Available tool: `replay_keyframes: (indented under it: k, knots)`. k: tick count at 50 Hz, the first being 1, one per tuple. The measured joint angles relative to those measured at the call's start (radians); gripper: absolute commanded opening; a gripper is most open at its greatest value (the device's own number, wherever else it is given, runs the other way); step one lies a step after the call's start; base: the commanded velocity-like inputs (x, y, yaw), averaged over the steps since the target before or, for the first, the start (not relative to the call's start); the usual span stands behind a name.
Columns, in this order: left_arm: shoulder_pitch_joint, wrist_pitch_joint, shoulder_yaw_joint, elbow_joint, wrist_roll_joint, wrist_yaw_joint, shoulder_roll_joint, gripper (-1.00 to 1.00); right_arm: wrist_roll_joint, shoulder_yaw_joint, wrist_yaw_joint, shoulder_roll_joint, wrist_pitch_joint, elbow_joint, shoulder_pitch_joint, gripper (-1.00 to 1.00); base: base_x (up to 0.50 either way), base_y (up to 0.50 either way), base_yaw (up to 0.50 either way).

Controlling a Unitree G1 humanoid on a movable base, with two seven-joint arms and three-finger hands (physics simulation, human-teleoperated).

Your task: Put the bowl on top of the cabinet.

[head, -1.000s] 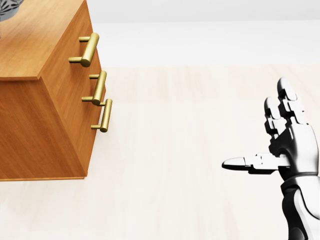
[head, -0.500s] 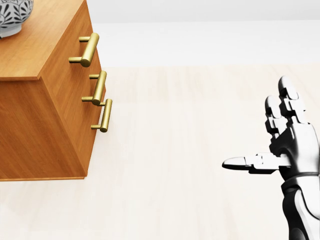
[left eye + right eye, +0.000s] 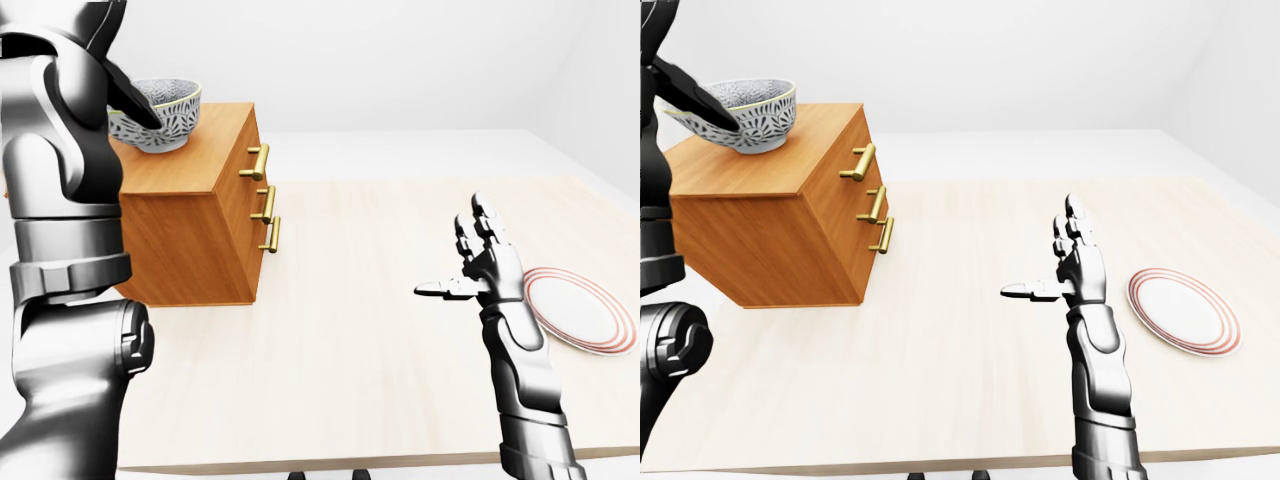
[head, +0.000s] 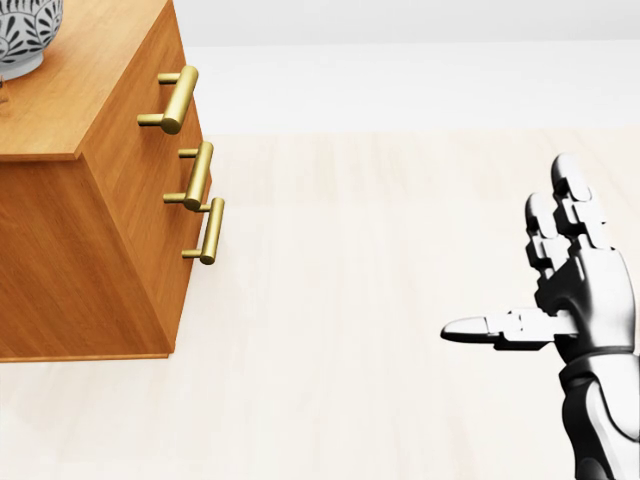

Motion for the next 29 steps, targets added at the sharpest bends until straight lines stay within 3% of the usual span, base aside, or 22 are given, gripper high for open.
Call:
replay_keyframes:
  k: [6,12,24,29]
  knots:
    - [-0.040,0.000,0.014,-0.144,0.042,-0.097,-0.002,1.00,0.001,0.000,0.002,0.001,0.000,-0.002,0.003,1.00,0.00,0.00,0.00]
    - [-0.064,0.000,0.030,-0.191,0.017,-0.119,-0.022,1.00,0.001,-0.003,0.004,0.001,0.000,-0.006,0.006,1.00,0.00,0.00,0.00]
    - [-0.066,0.000,0.040,-0.177,-0.174,-0.063,-0.052,1.00,0.003,-0.006,0.003,0.000,0.000,-0.012,0.007,1.00,0.00,0.00,0.00]
    - [-0.065,0.000,0.053,-0.195,-0.298,-0.049,-0.066,1.00,0.004,-0.006,0.004,0.001,0.000,-0.016,0.010,1.00,0.00,0.00,0.00]
